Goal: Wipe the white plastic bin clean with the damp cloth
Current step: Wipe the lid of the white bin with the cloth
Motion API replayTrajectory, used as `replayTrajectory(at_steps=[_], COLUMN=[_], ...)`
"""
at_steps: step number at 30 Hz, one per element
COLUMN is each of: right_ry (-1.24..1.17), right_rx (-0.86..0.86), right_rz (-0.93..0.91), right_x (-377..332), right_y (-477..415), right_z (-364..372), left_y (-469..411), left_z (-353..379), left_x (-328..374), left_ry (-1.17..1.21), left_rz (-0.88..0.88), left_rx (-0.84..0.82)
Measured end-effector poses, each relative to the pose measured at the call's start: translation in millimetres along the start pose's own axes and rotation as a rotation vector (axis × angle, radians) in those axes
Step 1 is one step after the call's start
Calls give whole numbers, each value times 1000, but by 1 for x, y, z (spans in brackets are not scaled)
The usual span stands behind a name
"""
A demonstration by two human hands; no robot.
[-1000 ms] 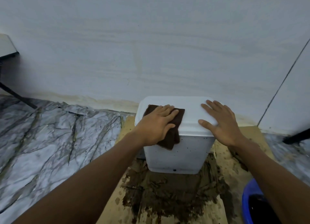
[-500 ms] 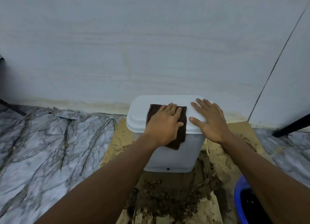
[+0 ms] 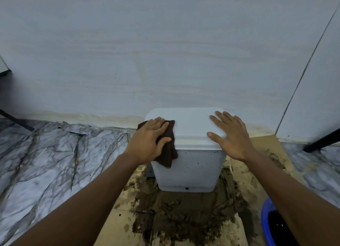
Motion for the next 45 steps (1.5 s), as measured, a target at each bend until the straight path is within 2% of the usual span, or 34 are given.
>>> replayTrajectory(at_steps=[5,7,12,17,22,27,32,35,39,45], right_ry=[20,10,10,-27,-30,-10,-26,-61,-40,-86], right_rx=[8,14,13,-6,-7,-21,-3,18,17,17], right_rz=[7,1,4,1,4,18,11,-5,-24,-20], right_x=[6,9,5,3,2,0,3,4,3,-2], right_y=[1,1,-3,0,0,0,0,2,1,1], right_z=[0,0,2,2,0,0,-1,-2,-1,-3], left_y=[-26,-25,-7,12,14,-6,-33,-35,-28,5], left_z=[29,38,25,9,4,10,36,45,32,2], left_x=[74,82,38,-23,-35,14,87,105,67,-24], left_ry=[-9,-59,-44,54,148,6,-28,-71,-18,93], left_rz=[94,107,107,-40,-66,16,107,149,136,4], left_rx=[14,9,-3,-2,-29,3,7,7,-59,-121])
Point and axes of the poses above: each hand's wrist, its own y-axis away from the middle knuckle, its own z-axis out of the palm, x = y × z, the point moved 8 cm from there along -y, towards the middle knuckle, and after that the axes turned 5 degrees about -z, right-handed, at the moved point
